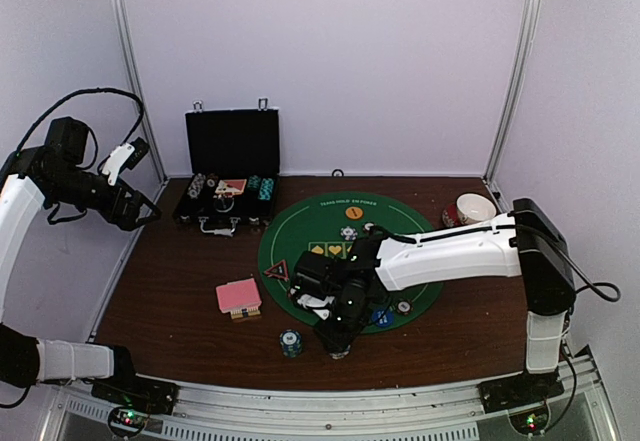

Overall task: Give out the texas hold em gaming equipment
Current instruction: Pick up the pile of poker chips from the pile of poker chips.

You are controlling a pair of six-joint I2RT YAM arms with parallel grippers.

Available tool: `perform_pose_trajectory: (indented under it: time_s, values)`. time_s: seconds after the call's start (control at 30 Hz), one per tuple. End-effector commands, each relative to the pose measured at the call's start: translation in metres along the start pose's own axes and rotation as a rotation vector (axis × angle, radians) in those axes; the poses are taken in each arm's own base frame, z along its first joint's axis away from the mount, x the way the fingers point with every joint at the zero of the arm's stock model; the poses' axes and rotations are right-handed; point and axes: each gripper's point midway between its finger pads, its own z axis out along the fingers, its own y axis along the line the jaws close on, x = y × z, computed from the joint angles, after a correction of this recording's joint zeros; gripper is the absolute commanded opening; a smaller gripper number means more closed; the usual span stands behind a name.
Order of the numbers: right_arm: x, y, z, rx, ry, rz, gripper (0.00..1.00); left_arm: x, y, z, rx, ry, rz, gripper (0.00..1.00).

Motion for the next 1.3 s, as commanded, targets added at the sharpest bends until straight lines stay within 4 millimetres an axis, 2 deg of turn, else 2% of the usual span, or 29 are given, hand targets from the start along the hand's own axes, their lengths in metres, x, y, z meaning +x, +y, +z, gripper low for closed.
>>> perform_pose_trajectory:
  time_s: [0.0, 0.13, 0.63, 0.7, 0.83, 0.9, 1.1, 1.27]
  values:
    - [-0.002, -0.005, -0.001, 0.031, 0.001, -0.002, 0.36, 0.000, 0.000, -0.003, -0.007, -0.006, 0.016, 0.98]
    - [-0.002, -0.005, -0.001, 0.039, -0.001, -0.010, 0.39, 0.000, -0.001, -0.003, -0.002, -0.008, 0.015, 0.98]
    - [0.000, -0.003, 0.002, 0.057, 0.007, -0.033, 0.38, -0.001, -0.001, -0.004, -0.004, -0.010, 0.017, 0.98]
    - [0.000, -0.003, 0.003, 0.060, 0.009, -0.041, 0.35, -0.001, -0.001, -0.004, -0.004, -0.011, 0.017, 0.98]
    - [-0.004, -0.004, -0.006, 0.077, -0.016, -0.045, 0.15, -0.001, -0.001, -0.004, -0.003, -0.011, 0.017, 0.98]
    - [-0.010, -0.004, -0.015, 0.088, -0.041, -0.044, 0.10, -0.001, -0.001, -0.004, -0.007, -0.012, 0.019, 0.97]
    - [-0.034, -0.007, -0.049, 0.091, -0.112, -0.028, 0.05, -0.001, -0.001, -0.005, -0.009, -0.014, 0.022, 0.97]
    - [-0.056, -0.018, -0.053, 0.085, -0.142, 0.004, 0.05, -0.001, -0.001, -0.005, -0.007, -0.016, 0.024, 0.98]
